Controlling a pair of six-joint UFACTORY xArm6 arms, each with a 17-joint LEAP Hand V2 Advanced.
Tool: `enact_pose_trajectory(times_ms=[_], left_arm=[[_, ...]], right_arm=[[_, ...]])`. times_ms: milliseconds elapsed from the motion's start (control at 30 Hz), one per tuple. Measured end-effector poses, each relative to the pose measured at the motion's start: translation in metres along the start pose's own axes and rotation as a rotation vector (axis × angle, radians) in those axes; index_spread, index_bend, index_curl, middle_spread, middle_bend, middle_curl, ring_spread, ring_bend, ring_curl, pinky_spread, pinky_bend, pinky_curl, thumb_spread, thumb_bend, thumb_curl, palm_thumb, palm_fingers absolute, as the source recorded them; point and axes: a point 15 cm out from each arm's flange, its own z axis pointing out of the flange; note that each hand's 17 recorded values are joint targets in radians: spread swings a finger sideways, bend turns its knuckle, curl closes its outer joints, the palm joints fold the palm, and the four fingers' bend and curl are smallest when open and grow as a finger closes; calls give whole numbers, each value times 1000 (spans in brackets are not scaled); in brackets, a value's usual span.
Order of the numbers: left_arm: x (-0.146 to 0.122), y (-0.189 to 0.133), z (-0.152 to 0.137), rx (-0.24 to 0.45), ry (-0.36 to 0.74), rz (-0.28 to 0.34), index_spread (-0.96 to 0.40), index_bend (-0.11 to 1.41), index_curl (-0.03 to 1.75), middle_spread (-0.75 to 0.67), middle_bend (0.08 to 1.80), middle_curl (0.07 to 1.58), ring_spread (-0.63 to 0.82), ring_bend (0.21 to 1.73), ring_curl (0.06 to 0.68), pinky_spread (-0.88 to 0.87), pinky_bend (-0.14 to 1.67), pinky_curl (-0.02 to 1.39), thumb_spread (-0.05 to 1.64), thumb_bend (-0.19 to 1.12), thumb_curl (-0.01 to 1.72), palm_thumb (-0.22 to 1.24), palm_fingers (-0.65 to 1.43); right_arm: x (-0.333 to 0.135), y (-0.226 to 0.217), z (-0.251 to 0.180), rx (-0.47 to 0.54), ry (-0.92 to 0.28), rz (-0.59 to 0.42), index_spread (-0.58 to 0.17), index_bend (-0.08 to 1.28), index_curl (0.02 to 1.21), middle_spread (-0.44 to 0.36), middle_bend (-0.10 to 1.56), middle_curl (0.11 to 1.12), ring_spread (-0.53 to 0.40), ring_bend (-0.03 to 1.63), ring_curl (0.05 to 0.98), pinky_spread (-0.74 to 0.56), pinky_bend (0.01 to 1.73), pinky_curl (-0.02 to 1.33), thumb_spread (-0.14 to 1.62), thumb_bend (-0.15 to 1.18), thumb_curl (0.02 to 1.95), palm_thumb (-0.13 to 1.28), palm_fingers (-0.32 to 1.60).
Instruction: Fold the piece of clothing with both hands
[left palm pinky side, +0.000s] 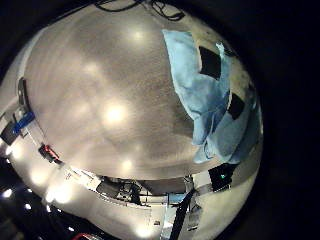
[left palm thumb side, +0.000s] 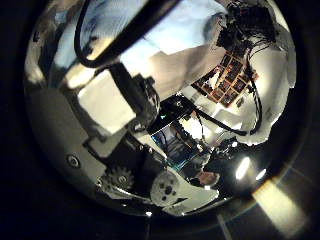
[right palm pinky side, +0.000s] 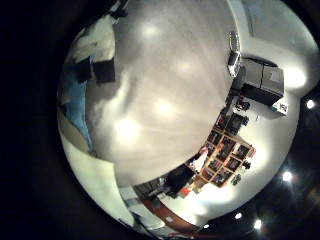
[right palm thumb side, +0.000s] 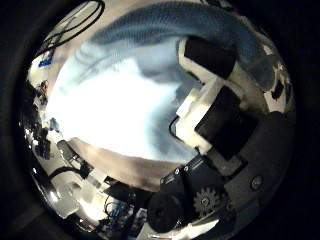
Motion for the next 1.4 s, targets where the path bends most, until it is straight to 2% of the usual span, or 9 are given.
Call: enact_pose_trajectory(times_ms=[67, 167, 300, 467, 567, 867, 1033, 1233, 1400], left_arm=[[-6, -5, -3, 30, -7, -20, -545, 285, 1064, -307, 709, 810, -378, 1139, 574, -540, 229, 1034, 1142, -31, 461, 569, 55], [-15, -15, -14, 109, -18, -40, -393, 214, 985, -112, 424, 664, -204, 997, 504, -357, 260, 1028, 1137, -30, 442, 541, -79], [-19, -9, -43, 226, -16, -76, -217, 160, 871, 100, 257, 538, 30, 833, 426, -71, 237, 981, 1134, -29, 421, 511, -81], [-16, 9, -68, 294, -11, -82, -90, 186, 741, 232, 169, 458, 229, 716, 362, 231, 199, 865, 1140, -22, 400, 494, -29], [-7, 21, -63, 279, -4, -57, -61, 196, 694, 247, 165, 424, 287, 686, 340, 346, 185, 789, 1153, -15, 394, 509, -1], [40, 43, -3, 187, 50, 34, -28, 191, 595, 213, 175, 374, 334, 639, 303, 471, 187, 626, 1189, -12, 387, 560, 54], [43, 38, 21, 193, 47, 37, -23, 191, 551, 204, 172, 352, 338, 618, 290, 480, 192, 560, 1202, -14, 384, 578, 82], [47, 38, 47, 159, 63, 18, -32, 249, 544, 184, 170, 330, 324, 591, 274, 466, 187, 505, 1213, -12, 383, 594, 137], [44, 33, 54, 170, 57, 12, -43, 266, 540, 168, 174, 322, 321, 577, 267, 455, 192, 471, 1221, -13, 385, 602, 156]], right_arm=[[5, -4, 1, 16, -7, 18, -351, 182, 696, -205, 779, 705, -263, 1495, 674, -365, 1574, 657, 1286, -26, 515, 664, 334], [15, -13, -13, 76, -21, 41, -361, 165, 605, -186, 637, 644, -262, 1367, 615, -414, 1535, 610, 1306, -22, 489, 619, 233], [50, -13, -48, 174, -30, 93, -363, 191, 557, -161, 585, 600, -256, 1242, 548, -346, 1395, 548, 1322, -14, 458, 597, 154], [66, 20, -53, 157, -29, 103, -367, 173, 504, -173, 599, 576, -263, 1200, 504, -275, 1274, 480, 1333, -14, 430, 584, 218], [61, 45, -42, 121, -28, 73, -378, 179, 482, -185, 592, 565, -275, 1193, 494, -266, 1241, 457, 1328, -19, 416, 566, 247], [44, 116, 3, 6, -28, -25, -388, 217, 465, -178, 562, 528, -253, 1057, 445, -154, 1046, 378, 1289, -28, 377, 472, 172], [38, 125, 19, -33, -39, -41, -384, 213, 450, -169, 529, 501, -230, 986, 409, -89, 964, 325, 1273, -19, 360, 449, 175], [27, 135, 43, -81, -105, -46, -372, 185, 429, -138, 480, 469, -192, 904, 377, -16, 908, 289, 1257, -22, 343, 425, 141], [23, 137, 55, -107, -113, -51, -366, 176, 404, -127, 458, 450, -170, 878, 357, 25, 886, 264, 1239, -18, 334, 404, 166]])
